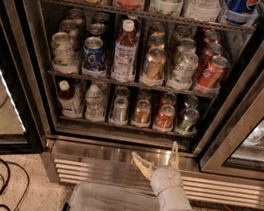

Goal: Pick coke can from bottom shelf of fridge

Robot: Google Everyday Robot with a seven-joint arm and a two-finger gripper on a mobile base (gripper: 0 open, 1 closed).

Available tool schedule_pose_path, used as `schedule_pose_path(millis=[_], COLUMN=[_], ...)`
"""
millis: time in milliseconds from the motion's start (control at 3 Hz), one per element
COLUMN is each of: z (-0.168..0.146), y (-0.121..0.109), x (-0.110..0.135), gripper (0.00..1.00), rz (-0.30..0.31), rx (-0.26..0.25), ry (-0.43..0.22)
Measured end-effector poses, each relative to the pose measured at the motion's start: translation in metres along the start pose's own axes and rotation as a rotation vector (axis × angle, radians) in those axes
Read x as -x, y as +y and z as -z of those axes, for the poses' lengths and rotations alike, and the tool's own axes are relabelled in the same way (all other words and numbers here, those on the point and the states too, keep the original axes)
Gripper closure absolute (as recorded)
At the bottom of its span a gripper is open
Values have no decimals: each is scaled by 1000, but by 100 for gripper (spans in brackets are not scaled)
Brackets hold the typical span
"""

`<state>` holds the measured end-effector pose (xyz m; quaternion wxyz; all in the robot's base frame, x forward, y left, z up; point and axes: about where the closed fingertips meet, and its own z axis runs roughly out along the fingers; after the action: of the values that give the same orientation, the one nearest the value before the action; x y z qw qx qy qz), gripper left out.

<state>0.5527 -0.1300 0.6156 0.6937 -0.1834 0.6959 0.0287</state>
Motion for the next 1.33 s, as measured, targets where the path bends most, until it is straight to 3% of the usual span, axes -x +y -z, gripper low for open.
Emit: schedule_pose_path(millis=[667,1333], z=[-14,-31], y=[-12,-22], x=[5,-2], gripper=[18,18], rz=[-8,-29], rx=[-44,-72], ry=[-26,-8])
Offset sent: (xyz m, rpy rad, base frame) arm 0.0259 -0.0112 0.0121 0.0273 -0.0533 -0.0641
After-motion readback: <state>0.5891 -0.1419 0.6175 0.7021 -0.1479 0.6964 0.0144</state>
